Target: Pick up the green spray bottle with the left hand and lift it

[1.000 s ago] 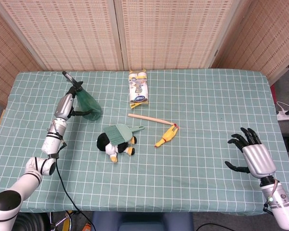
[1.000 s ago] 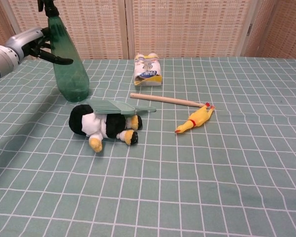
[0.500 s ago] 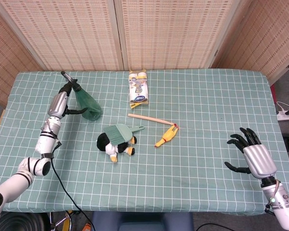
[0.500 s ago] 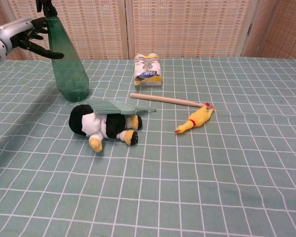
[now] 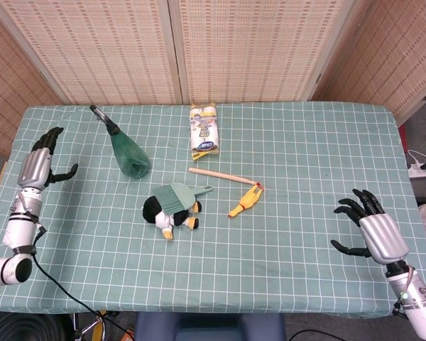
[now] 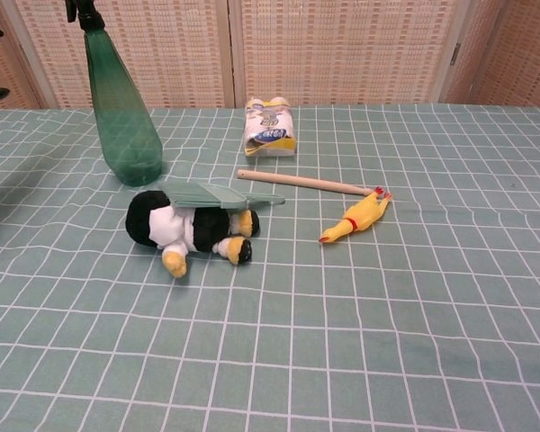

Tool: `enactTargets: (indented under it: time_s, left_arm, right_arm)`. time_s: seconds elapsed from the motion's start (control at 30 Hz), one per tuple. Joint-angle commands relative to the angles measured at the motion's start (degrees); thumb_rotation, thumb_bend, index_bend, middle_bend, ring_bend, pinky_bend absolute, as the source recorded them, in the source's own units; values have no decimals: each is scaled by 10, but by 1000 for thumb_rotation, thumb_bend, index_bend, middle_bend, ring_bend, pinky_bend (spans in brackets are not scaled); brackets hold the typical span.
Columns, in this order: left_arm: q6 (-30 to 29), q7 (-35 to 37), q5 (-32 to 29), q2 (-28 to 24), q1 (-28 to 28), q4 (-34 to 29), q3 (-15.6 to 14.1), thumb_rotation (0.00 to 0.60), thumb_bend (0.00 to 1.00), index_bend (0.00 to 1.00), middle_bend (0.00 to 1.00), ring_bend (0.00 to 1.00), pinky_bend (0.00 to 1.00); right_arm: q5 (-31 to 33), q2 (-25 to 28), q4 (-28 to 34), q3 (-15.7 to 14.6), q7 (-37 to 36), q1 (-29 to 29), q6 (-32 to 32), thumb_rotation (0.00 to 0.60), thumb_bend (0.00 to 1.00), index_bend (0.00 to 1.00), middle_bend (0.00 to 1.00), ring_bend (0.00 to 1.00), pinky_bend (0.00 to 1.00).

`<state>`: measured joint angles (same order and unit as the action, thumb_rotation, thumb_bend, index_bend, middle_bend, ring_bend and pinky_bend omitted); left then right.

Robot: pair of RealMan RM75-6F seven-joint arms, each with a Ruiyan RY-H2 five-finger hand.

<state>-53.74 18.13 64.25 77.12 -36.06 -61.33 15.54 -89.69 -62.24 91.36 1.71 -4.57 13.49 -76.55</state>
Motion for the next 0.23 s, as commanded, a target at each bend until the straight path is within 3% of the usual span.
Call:
enactTargets:
  time_s: [0.03, 0.13, 0.23]
  left_arm:
    - [-82, -209, -61, -143, 84, -228, -39, 600, 313, 157, 35, 5, 90]
    - [-137, -277, -93, -194, 128, -372, -61, 600, 307, 144, 57, 25, 89]
    - [-167, -267, -69, -187, 156, -408, -80, 600, 289, 112, 86, 33, 91]
  right_arm:
    - [7, 1, 4, 2, 7, -1, 3, 600, 147, 327, 211, 0, 0]
    - [14, 1, 8, 3, 20, -2, 4, 600, 146, 327, 211, 0, 0]
    - [15, -1, 10, 3, 31, -3, 2, 600, 147, 327, 211, 0, 0]
